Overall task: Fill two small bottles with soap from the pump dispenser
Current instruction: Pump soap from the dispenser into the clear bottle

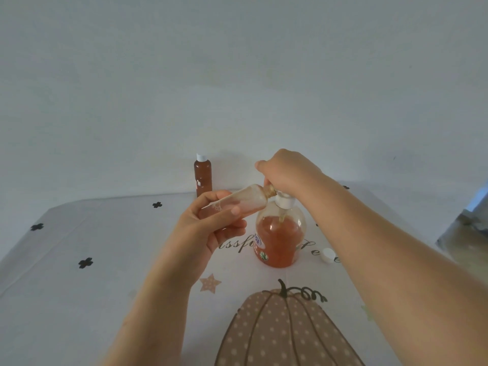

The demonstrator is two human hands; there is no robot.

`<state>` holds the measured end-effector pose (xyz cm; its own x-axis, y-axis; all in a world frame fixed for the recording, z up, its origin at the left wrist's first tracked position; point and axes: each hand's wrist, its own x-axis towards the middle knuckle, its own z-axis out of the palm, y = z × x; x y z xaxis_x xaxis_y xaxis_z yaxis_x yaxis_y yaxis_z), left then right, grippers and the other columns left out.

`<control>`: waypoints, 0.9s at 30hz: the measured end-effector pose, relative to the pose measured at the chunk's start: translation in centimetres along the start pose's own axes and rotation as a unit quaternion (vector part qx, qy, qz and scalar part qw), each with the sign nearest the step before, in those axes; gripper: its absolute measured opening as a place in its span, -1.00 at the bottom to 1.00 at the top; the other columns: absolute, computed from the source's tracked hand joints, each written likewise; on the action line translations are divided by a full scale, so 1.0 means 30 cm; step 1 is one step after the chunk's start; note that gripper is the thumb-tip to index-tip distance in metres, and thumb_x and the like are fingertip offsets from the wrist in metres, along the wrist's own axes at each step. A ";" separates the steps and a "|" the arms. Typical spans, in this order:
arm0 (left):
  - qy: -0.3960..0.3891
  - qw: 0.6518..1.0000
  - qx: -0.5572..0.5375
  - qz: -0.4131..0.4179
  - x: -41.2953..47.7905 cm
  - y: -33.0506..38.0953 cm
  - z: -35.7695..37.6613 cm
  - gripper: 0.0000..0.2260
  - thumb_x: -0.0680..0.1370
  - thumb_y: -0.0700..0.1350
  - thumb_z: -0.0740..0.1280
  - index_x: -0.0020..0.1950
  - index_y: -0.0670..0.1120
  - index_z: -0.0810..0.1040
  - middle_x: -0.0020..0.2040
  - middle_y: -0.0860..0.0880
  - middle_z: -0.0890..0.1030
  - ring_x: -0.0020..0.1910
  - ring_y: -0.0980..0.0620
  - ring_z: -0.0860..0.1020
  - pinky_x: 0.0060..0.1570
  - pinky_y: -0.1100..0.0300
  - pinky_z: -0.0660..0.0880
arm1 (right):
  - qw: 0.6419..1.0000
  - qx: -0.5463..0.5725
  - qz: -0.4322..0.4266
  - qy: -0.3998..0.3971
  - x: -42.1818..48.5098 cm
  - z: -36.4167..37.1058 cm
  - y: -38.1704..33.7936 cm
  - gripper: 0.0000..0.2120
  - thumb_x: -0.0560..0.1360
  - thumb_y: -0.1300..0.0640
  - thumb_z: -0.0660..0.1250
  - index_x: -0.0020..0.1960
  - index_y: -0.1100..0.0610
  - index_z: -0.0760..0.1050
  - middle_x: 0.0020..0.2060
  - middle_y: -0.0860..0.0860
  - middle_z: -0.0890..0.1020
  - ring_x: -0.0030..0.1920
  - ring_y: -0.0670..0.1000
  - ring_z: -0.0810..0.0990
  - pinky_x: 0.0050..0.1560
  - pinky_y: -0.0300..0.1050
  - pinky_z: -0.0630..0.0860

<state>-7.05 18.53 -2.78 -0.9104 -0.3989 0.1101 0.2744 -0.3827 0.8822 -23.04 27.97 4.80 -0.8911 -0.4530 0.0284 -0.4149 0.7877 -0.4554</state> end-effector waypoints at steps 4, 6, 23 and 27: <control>0.001 1.000 -0.004 0.000 0.002 -0.001 -0.002 -0.71 0.34 -0.26 0.46 0.05 -0.18 0.55 -0.12 -0.18 0.66 -0.28 -0.06 0.64 -0.22 0.16 0.61 | 1.000 -0.001 0.000 0.007 -0.003 0.000 0.002 -0.65 0.58 -0.03 0.17 -0.05 0.12 0.68 -0.22 0.05 0.69 -0.22 0.09 0.61 -0.24 -0.12 0.40; 0.002 1.000 -0.003 0.000 0.000 -0.001 -0.001 -0.69 0.34 -0.26 0.46 0.06 -0.19 0.54 -0.13 -0.17 0.66 -0.28 -0.06 0.63 -0.22 0.16 0.61 | 1.000 0.001 0.004 0.004 -0.008 -0.002 0.001 -0.66 0.58 -0.02 0.17 -0.05 0.12 0.68 -0.21 0.05 0.69 -0.23 0.08 0.60 -0.25 -0.13 0.39; -0.001 1.000 -0.012 0.029 -0.017 0.016 0.015 -0.68 0.39 -0.21 0.44 0.12 -0.20 0.52 -0.04 -0.20 0.68 -0.27 -0.08 0.64 -0.23 0.16 0.61 | 0.998 -0.055 -0.001 0.005 -0.046 -0.062 -0.045 -0.68 0.60 0.05 0.15 -0.05 0.13 0.66 -0.34 0.01 0.61 -0.32 0.03 0.54 -0.31 -0.15 0.31; 0.003 1.000 -0.010 0.024 -0.016 0.017 0.014 -0.68 0.39 -0.20 0.43 0.12 -0.21 0.52 -0.04 -0.19 0.69 -0.27 -0.07 0.65 -0.26 0.17 0.61 | 0.999 -0.039 0.010 -0.009 -0.044 -0.060 -0.048 -0.68 0.59 0.08 0.15 -0.02 0.14 0.66 -0.29 0.03 0.64 -0.29 0.06 0.56 -0.29 -0.15 0.34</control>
<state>-6.60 18.89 -2.19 -0.8939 -0.4224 0.1501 0.3245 -0.3789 0.8667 -21.60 28.20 7.02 -0.8959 -0.4442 0.0034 -0.4112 0.8266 -0.3843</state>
